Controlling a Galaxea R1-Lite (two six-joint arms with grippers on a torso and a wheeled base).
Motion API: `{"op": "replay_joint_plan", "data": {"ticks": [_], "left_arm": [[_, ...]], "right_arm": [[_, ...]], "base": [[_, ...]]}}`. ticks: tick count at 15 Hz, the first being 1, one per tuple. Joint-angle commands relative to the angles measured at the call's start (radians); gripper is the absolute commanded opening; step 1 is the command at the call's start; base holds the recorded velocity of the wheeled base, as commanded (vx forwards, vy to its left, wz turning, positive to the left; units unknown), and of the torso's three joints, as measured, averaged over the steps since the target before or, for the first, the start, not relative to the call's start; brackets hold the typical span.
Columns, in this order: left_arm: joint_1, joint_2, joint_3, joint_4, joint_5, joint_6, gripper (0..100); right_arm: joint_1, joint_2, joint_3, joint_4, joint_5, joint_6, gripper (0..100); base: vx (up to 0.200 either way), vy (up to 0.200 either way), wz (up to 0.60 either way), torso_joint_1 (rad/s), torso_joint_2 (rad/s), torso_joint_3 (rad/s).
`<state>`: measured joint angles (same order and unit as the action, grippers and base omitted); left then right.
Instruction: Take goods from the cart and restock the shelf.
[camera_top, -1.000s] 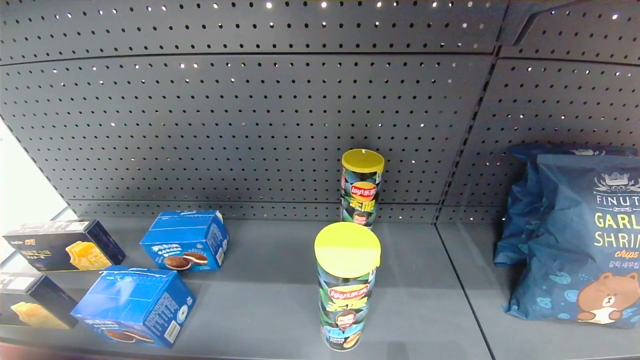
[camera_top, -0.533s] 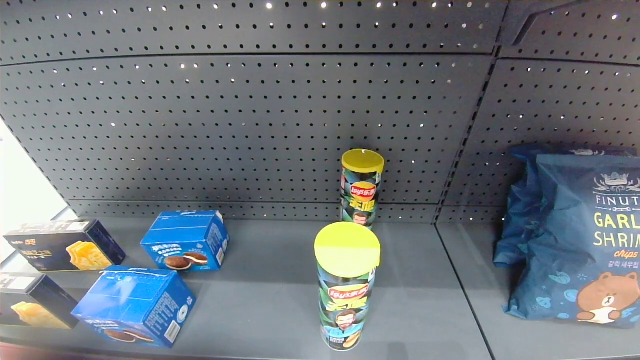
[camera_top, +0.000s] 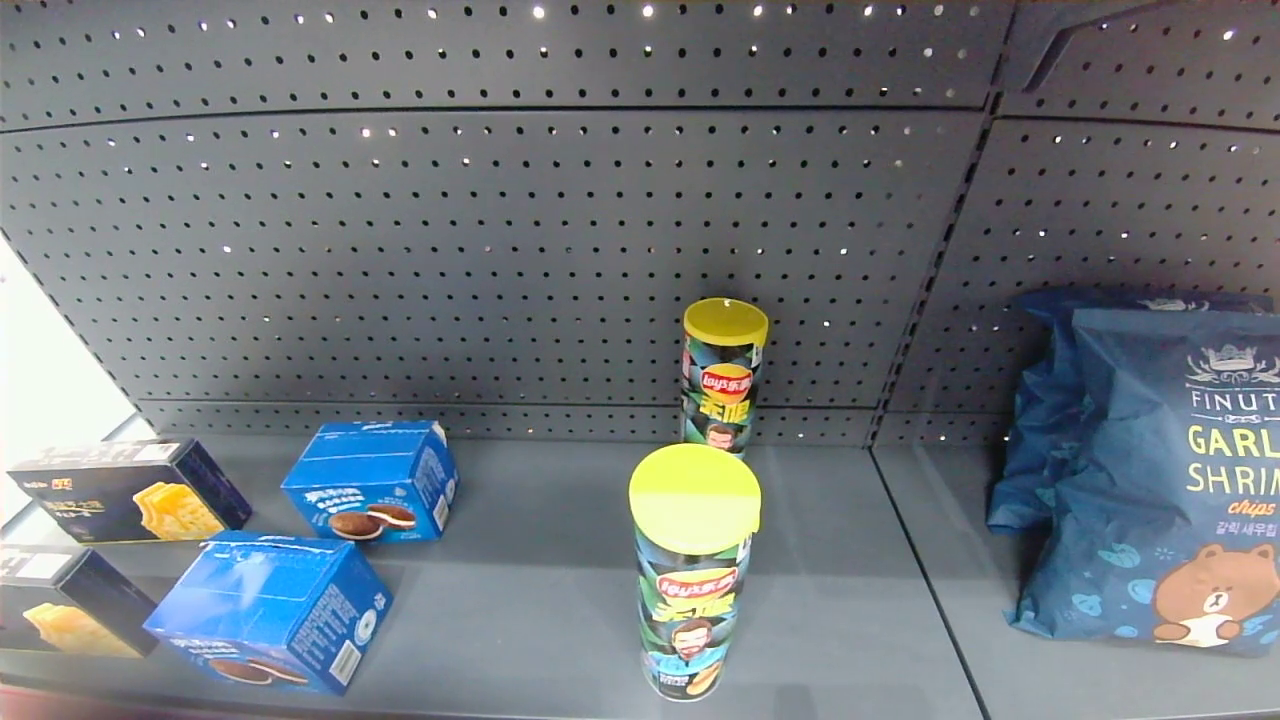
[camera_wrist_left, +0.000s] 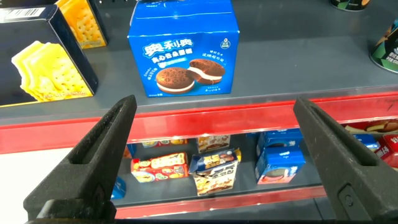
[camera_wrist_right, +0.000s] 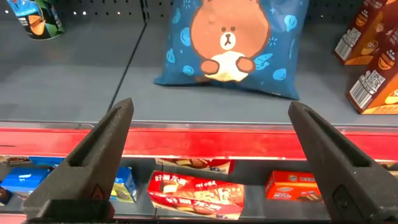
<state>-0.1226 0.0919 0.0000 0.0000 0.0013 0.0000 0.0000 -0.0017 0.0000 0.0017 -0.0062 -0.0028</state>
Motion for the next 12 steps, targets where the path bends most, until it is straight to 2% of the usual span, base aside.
{"op": "replay_joint_plan", "data": {"ticks": [1,3,4,5,6,7,11,12], "left_arm": [[0.000,0.002,0.000,0.000,0.000,0.000,100],[0.000,0.002,0.000,0.000,0.000,0.000,100],[-0.002,0.002,0.000,0.000,-0.009,0.021,100],[-0.002,0.002,0.000,0.000,-0.001,0.072,100],[0.000,0.000,0.000,-0.003,0.000,0.092,100],[-0.011,0.005,0.000,-0.008,-0.004,0.143,100],[-0.020,0.084,0.000,-0.021,-0.026,0.150,100],[-0.071,0.100,0.000,-0.020,-0.067,0.152,100]], "right_arm": [[0.000,0.002,0.000,0.000,0.000,0.000,100],[0.000,0.002,0.000,0.000,0.000,0.000,100],[0.000,0.002,0.000,0.000,0.000,0.000,100],[0.000,0.002,0.000,0.000,0.000,0.000,100],[0.000,0.002,0.000,0.000,0.000,0.000,100],[0.000,0.002,0.000,0.000,0.000,0.000,100],[0.000,0.002,0.000,0.000,0.000,0.000,100],[0.000,0.002,0.000,0.000,0.000,0.000,100]], "base": [[0.000,0.000,0.00,0.000,0.00,0.000],[0.000,0.000,0.00,0.000,0.00,0.000],[0.000,0.000,0.00,0.000,0.00,0.000],[0.000,0.000,0.00,0.000,0.00,0.000],[0.000,0.000,0.00,0.000,0.00,0.000],[0.000,0.000,0.00,0.000,0.00,0.000],[0.000,0.000,0.00,0.000,0.00,0.000],[0.000,0.000,0.00,0.000,0.00,0.000]]}}
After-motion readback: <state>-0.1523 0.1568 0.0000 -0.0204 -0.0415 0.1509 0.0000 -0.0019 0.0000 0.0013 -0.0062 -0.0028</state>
